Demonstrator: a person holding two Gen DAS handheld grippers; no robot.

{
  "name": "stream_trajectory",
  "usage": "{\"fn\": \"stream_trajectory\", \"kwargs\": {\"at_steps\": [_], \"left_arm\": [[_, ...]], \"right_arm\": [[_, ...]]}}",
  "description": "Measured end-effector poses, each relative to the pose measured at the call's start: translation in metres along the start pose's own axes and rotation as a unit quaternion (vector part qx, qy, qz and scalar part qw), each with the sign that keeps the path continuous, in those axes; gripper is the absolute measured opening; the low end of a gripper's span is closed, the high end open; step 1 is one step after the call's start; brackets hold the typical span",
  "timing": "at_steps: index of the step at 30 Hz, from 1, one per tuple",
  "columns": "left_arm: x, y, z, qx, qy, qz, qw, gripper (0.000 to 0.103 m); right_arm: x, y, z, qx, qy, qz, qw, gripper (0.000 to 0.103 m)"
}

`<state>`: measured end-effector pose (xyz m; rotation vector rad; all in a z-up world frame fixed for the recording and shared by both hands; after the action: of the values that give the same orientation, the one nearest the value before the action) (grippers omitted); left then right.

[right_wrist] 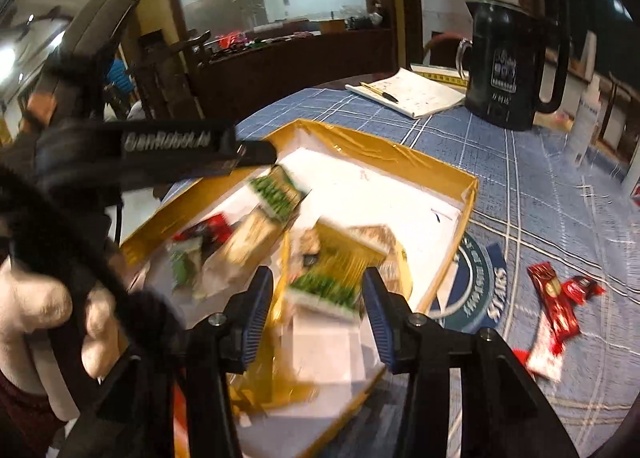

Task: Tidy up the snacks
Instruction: 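Carry both pea packets over the white tray and open both tools, then move both tools toward the red candy packets beside the tray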

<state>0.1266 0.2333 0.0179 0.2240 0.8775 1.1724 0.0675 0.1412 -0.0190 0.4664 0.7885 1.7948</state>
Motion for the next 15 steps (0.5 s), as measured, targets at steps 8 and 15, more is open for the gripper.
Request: {"fn": "stream_trajectory", "kwargs": {"at_steps": [8, 15], "left_arm": [[-0.046, 0.034, -0.011, -0.035, -0.026, -0.030, 0.9986, 0.055], [-0.089, 0.051, -0.020, -0.043, -0.066, -0.033, 0.9964, 0.056]], "right_arm": [[0.023, 0.014, -0.048, 0.015, 0.125, -0.093, 0.988, 0.047], [0.015, 0.028, -0.067, 0.043, 0.154, -0.125, 0.979, 0.047]]}}
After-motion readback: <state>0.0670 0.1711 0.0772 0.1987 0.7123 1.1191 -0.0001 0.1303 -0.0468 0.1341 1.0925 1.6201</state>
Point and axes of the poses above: each gripper's, at about its wrist camera, not at the fingertips, and y roughly against the way its jaws point, x to its left, z to its top, the point moved 10 cm from there along -y, roughly the way its jaws point, and after that the axes turned 13 degrees about -z, right-handed, at the moved point
